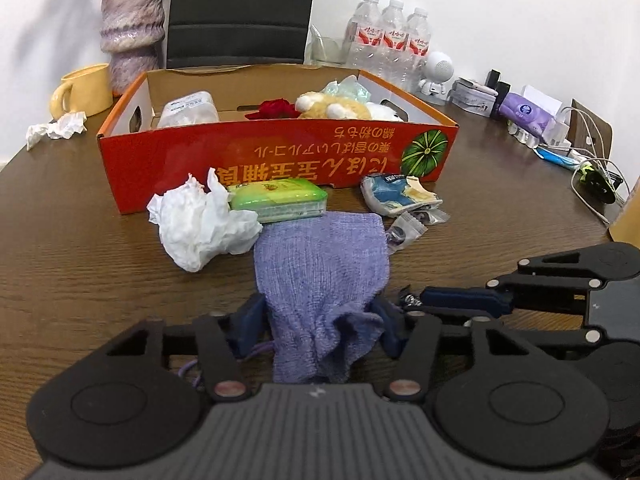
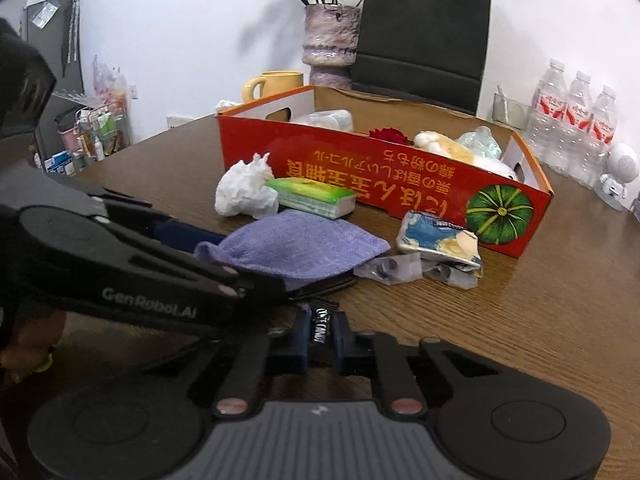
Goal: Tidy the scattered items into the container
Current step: 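Grasp the purple pouch with the left gripper while the right grasps the black tube, then carry the pouch and tube into the box and open both grippers, then move both grippers back toward the tissue and carabiner on the table, then grasp the crumpled tissue with the left gripper while the right grasps the black carabiner, then carry the tissue and carabiner into the box and release both grippers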
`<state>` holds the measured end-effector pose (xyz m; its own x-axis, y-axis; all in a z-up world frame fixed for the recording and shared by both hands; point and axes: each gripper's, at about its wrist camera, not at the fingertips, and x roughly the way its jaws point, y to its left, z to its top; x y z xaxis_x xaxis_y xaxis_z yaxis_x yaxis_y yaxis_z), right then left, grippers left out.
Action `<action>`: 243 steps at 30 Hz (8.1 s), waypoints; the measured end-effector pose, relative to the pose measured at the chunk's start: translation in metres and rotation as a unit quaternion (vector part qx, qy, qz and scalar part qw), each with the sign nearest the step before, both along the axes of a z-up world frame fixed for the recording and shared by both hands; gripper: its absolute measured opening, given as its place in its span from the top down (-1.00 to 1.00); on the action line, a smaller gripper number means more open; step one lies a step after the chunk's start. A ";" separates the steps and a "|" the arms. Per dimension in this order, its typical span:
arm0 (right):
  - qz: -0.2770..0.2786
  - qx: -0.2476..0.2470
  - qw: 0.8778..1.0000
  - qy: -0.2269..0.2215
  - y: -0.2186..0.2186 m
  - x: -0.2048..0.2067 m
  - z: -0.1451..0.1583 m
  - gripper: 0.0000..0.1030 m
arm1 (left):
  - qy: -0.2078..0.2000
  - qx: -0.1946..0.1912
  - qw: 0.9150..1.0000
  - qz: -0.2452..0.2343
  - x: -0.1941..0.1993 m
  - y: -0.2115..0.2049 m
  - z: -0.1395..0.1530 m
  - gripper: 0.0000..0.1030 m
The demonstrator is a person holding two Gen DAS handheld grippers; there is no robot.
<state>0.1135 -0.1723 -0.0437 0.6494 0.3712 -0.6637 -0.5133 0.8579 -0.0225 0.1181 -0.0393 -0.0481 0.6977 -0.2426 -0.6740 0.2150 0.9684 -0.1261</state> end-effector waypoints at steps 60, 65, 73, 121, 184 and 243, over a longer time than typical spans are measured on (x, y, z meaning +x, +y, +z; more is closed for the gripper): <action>-0.079 0.002 0.997 0.013 0.027 0.286 0.070 0.81 | 0.025 0.039 0.999 0.027 0.232 0.021 0.072 0.46; -0.086 -0.008 0.996 0.037 0.027 0.309 0.054 0.81 | 0.055 0.039 0.997 0.036 0.257 0.023 0.060 0.44; -0.090 -0.024 0.993 0.075 0.032 0.328 0.034 0.56 | 0.073 0.059 0.994 0.054 0.275 0.020 0.048 0.16; -0.134 0.102 0.986 0.012 -0.047 0.028 0.015 -1.00 | -0.098 -0.031 0.982 0.156 -0.016 0.085 0.029 -1.00; -0.131 0.022 0.990 0.038 0.036 0.019 0.012 0.95 | -0.040 0.046 0.997 0.038 0.024 0.071 0.003 0.39; -0.096 0.019 0.995 0.002 0.016 0.264 0.071 0.56 | -0.015 0.000 0.997 0.071 0.221 0.045 0.074 0.36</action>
<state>0.3772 -0.1564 0.0273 0.7086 0.2644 -0.6542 -0.3391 0.9407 0.0129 0.3387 0.0055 0.0259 0.7454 -0.1404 -0.6517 0.0797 0.9893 -0.1221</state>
